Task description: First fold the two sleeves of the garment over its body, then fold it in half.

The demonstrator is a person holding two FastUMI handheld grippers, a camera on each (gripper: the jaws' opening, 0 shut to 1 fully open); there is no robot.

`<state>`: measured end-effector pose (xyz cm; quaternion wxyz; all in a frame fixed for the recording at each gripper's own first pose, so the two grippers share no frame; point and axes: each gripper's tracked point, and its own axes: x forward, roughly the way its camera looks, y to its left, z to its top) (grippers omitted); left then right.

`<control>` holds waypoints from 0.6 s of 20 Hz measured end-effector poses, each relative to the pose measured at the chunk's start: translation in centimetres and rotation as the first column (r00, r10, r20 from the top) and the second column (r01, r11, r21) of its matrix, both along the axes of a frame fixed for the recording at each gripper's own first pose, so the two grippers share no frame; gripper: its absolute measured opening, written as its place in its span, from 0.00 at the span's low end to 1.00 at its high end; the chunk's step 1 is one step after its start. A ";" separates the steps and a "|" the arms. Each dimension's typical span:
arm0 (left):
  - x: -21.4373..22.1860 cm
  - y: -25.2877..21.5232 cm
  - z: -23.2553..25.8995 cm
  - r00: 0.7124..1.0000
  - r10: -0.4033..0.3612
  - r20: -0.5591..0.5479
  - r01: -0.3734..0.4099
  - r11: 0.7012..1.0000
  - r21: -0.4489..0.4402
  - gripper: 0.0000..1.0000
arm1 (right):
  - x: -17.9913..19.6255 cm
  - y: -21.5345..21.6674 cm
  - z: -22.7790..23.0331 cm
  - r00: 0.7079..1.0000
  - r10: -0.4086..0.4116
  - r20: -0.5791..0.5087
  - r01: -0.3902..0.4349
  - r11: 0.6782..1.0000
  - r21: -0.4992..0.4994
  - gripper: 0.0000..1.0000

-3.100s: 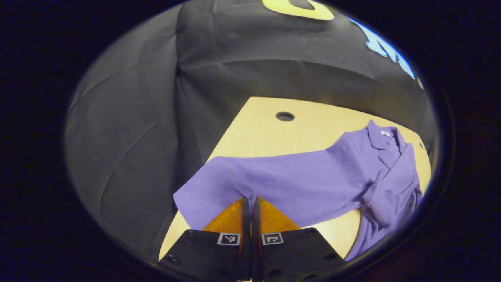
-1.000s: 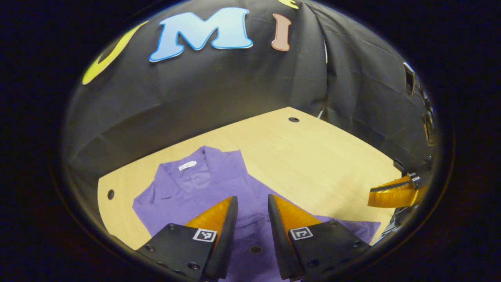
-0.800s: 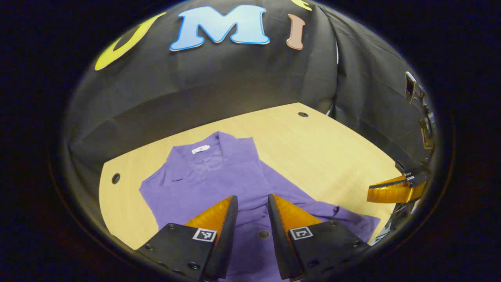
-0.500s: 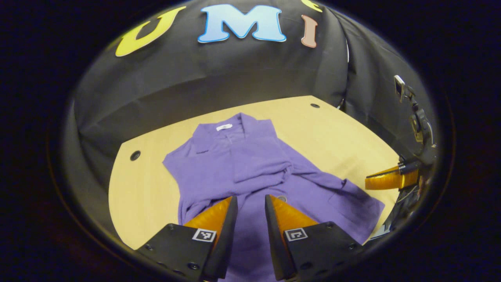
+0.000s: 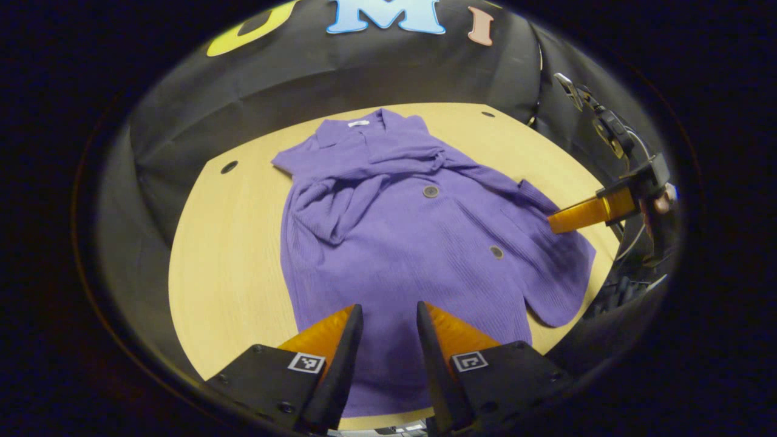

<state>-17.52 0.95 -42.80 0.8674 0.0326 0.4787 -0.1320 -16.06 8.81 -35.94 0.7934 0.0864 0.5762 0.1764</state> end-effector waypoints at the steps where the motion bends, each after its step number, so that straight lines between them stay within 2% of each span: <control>1: -0.4 0.0 0.0 1.000 0.003 -0.012 -0.003 1.000 -0.001 0.63 | -0.4 0.0 -0.2 1.000 0.009 -0.012 -0.009 1.000 -0.007 0.40; 2: -0.6 0.0 0.0 1.000 0.008 -0.022 -0.008 1.000 -0.001 0.66 | -0.9 0.2 -0.3 1.000 0.017 -0.026 -0.017 1.000 -0.002 0.40; 3: -0.7 0.0 0.2 0.999 0.017 -0.028 -0.017 1.000 -0.002 0.75 | -1.5 0.2 -0.3 0.999 0.022 -0.042 -0.022 1.000 -0.002 0.43; 4: -0.6 0.0 0.3 0.999 0.026 -0.030 -0.026 1.000 -0.005 0.84 | -1.9 0.2 -0.4 0.998 0.026 -0.052 -0.027 1.000 -0.008 0.56; 5: -0.9 -0.1 0.4 0.999 0.034 -0.034 -0.034 0.999 -0.009 0.93 | -2.0 0.1 -0.6 0.998 0.026 -0.056 -0.027 0.999 -0.019 0.63; 6: -0.9 -0.2 0.4 0.998 0.038 -0.041 -0.038 0.999 -0.013 0.94 | -2.1 -0.1 -0.7 0.998 0.021 -0.057 -0.023 0.999 -0.032 0.81; 8: -1.2 0.0 0.0 0.997 0.042 -0.058 -0.042 0.999 -0.005 0.93 | -2.5 -0.5 -1.0 0.998 0.023 -0.063 -0.027 0.997 -0.067 0.98; 12: -2.0 0.5 -1.7 0.992 0.049 -0.114 -0.047 0.999 0.021 0.96 | -3.5 -1.8 -1.7 0.996 0.052 -0.075 -0.064 0.984 -0.168 0.98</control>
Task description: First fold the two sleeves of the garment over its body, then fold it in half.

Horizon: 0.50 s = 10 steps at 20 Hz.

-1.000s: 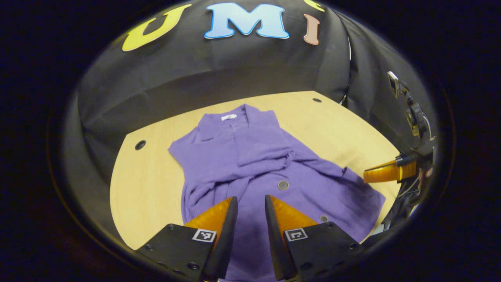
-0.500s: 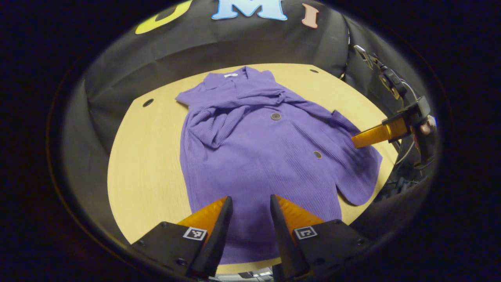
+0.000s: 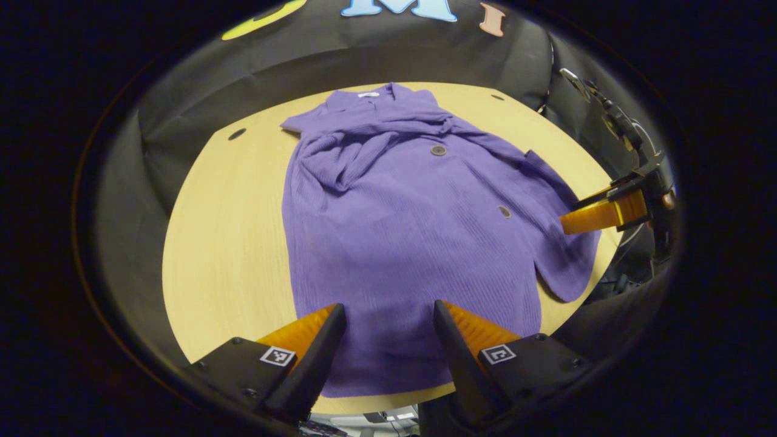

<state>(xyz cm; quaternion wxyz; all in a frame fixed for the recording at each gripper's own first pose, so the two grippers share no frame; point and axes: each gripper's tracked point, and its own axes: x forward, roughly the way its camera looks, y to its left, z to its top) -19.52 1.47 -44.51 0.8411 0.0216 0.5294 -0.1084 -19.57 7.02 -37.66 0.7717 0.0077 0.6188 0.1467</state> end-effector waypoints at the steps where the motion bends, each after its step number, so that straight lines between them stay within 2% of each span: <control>1: 0.0 0.0 -0.6 1.000 0.001 -0.018 -0.001 1.000 0.001 0.96 | -0.4 -0.2 -0.2 1.000 0.011 -0.008 -0.011 1.000 -0.023 0.98; 6: 0.4 -0.3 -1.7 0.999 -0.021 -0.033 0.022 0.999 0.029 0.94 | -1.6 -0.4 -1.5 0.996 0.076 -0.039 -0.080 0.992 -0.093 0.98; 10: 0.2 -0.3 -1.7 0.999 -0.006 -0.053 0.008 0.999 0.035 0.95 | -1.9 -0.3 -2.0 0.993 0.101 -0.064 -0.108 0.987 -0.118 0.99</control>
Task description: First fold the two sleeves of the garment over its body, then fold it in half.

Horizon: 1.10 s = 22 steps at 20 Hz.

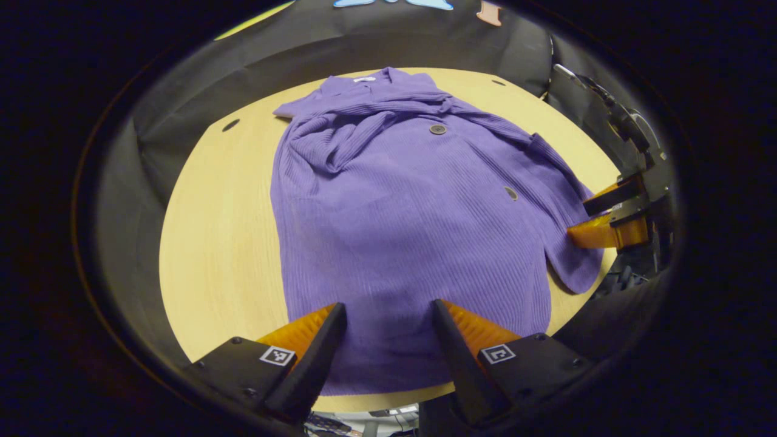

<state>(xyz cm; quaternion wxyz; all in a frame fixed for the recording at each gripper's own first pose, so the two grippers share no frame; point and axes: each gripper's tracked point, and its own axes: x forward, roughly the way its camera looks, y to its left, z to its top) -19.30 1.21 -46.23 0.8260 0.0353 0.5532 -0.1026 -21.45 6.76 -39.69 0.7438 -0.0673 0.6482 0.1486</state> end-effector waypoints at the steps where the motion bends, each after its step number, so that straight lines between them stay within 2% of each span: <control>1: 0.0 0.0 0.0 1.000 0.005 -0.004 -0.005 1.000 0.002 0.94 | 0.1 0.0 0.0 1.000 -0.003 -0.007 0.003 1.000 0.002 0.98; 8: 0.9 -0.1 0.1 1.000 0.020 0.005 -0.020 1.000 0.004 0.94 | 0.1 0.0 0.0 0.994 -0.010 -0.109 0.007 0.999 -0.033 0.98; 10: 1.2 -0.1 0.1 1.000 0.029 0.003 -0.029 1.000 0.004 0.98 | 0.2 0.0 0.0 0.994 -0.014 -0.112 0.010 0.999 -0.036 0.98; 11: 1.3 0.0 0.0 0.999 0.033 0.000 -0.033 0.999 0.004 0.94 | 0.2 0.0 0.0 0.994 -0.013 -0.107 0.010 0.999 -0.035 0.98; 17: 2.0 0.0 -0.1 0.998 0.056 -0.019 -0.056 0.998 0.003 0.93 | 0.2 0.0 0.0 0.996 -0.007 -0.092 0.005 1.000 -0.026 0.99; 19: 2.2 -0.2 -0.1 0.998 0.061 -0.028 -0.061 0.998 0.002 0.82 | 0.6 0.2 0.0 0.996 -0.018 -0.092 0.016 1.000 -0.020 0.87; 20: 2.2 -0.2 -0.1 0.998 0.059 -0.036 -0.059 0.998 0.001 0.76 | 0.8 0.3 0.1 0.996 -0.022 -0.088 0.022 1.000 -0.011 0.72; 21: 2.3 -0.2 -0.2 0.997 0.061 -0.042 -0.061 0.998 -0.001 0.74 | 0.7 0.4 -0.1 0.996 -0.032 -0.082 0.033 0.999 0.000 0.65; 22: 2.8 0.0 -0.2 0.996 0.086 -0.015 -0.086 0.996 -0.008 0.53 | 1.0 0.7 0.2 0.996 -0.047 -0.074 0.048 0.999 0.020 0.41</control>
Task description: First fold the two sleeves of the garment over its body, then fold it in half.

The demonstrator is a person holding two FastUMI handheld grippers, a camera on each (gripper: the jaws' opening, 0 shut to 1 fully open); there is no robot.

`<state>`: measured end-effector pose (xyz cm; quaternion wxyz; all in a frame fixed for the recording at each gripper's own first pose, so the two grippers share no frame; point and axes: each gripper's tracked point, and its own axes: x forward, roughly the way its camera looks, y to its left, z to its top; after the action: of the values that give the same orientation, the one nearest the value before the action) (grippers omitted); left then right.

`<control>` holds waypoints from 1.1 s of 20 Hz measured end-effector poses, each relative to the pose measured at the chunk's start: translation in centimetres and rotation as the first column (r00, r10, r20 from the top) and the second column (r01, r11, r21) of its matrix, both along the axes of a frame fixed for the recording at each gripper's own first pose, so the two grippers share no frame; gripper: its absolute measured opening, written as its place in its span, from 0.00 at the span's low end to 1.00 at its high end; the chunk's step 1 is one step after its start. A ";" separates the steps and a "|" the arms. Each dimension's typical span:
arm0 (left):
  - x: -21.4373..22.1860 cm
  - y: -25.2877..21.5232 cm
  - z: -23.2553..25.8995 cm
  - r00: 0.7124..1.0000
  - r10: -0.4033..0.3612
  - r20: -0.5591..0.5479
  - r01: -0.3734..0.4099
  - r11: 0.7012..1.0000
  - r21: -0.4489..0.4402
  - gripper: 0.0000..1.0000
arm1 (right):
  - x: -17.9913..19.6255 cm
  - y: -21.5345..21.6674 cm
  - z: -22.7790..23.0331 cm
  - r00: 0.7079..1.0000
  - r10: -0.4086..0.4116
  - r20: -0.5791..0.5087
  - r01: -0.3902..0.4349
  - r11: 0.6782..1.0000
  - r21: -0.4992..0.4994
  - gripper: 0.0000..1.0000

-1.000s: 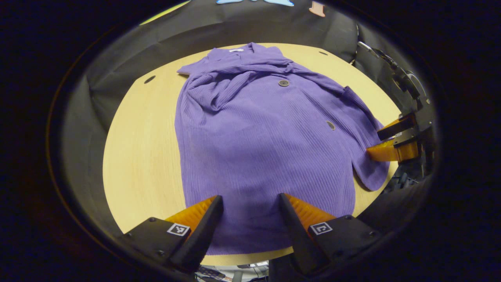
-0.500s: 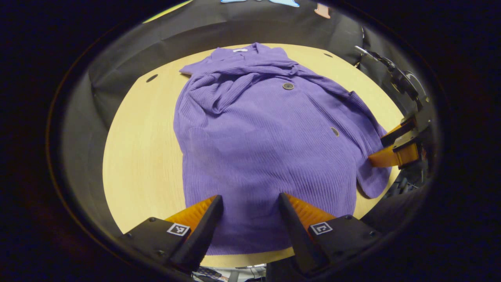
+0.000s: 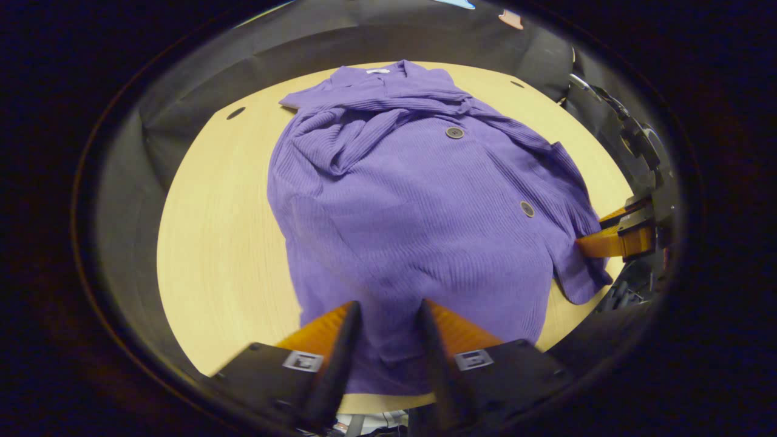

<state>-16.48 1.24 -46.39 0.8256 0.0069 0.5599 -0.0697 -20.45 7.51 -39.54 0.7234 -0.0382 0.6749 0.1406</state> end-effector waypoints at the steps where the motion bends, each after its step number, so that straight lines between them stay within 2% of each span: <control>1: 0.7 -0.1 -0.1 0.999 0.047 0.008 -0.047 0.999 -0.016 0.32 | -0.1 0.3 -0.1 1.000 -0.014 0.001 0.014 1.000 0.017 0.27; 2: 0.7 0.1 -0.1 0.999 0.046 0.004 -0.046 0.999 -0.021 0.11 | 0.0 0.4 -0.1 1.000 -0.016 0.005 0.016 0.999 0.029 0.12; 3: 0.6 0.0 -0.1 0.999 0.047 0.008 -0.047 0.999 -0.018 0.11 | -0.1 0.3 0.1 1.000 -0.020 0.010 0.019 0.999 0.033 0.10; 4: 0.7 0.0 -0.3 0.999 0.042 -0.003 -0.042 0.999 -0.007 0.06 | -0.1 0.3 0.3 0.999 -0.025 0.021 0.025 0.999 0.034 0.04; 5: 0.4 0.0 0.0 0.999 0.032 0.000 -0.032 0.999 0.004 0.07 | -0.1 0.5 0.0 0.999 -0.017 0.029 0.016 0.999 0.032 0.05; 6: 0.5 -0.2 0.0 1.000 0.028 0.007 -0.029 0.999 0.014 0.06 | -0.1 0.4 0.0 0.999 -0.008 0.037 0.007 1.000 0.027 0.01; 8: 0.7 -0.1 0.2 0.999 0.049 0.019 -0.050 0.999 0.009 0.06 | -0.1 0.4 0.0 0.998 -0.005 0.056 0.004 1.000 0.024 0.01; 13: 2.7 0.4 3.0 0.989 0.104 0.104 -0.102 0.995 -0.020 0.06 | 1.6 0.6 1.4 0.993 -0.076 0.094 0.070 0.995 0.073 0.00; 17: 5.5 0.5 5.0 0.977 0.152 0.147 -0.146 0.988 -0.049 0.06 | 4.8 0.7 4.1 0.980 -0.130 0.149 0.112 0.986 0.121 0.00; 22: 10.2 1.2 7.6 0.967 0.144 0.212 -0.136 0.989 -0.052 0.06 | 10.7 1.0 7.0 0.959 -0.131 0.253 0.097 0.985 0.141 0.00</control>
<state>-6.27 2.42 -38.82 0.8841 -0.0405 0.4650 -0.0206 -9.71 8.53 -32.51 0.8138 0.0290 0.5645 0.1351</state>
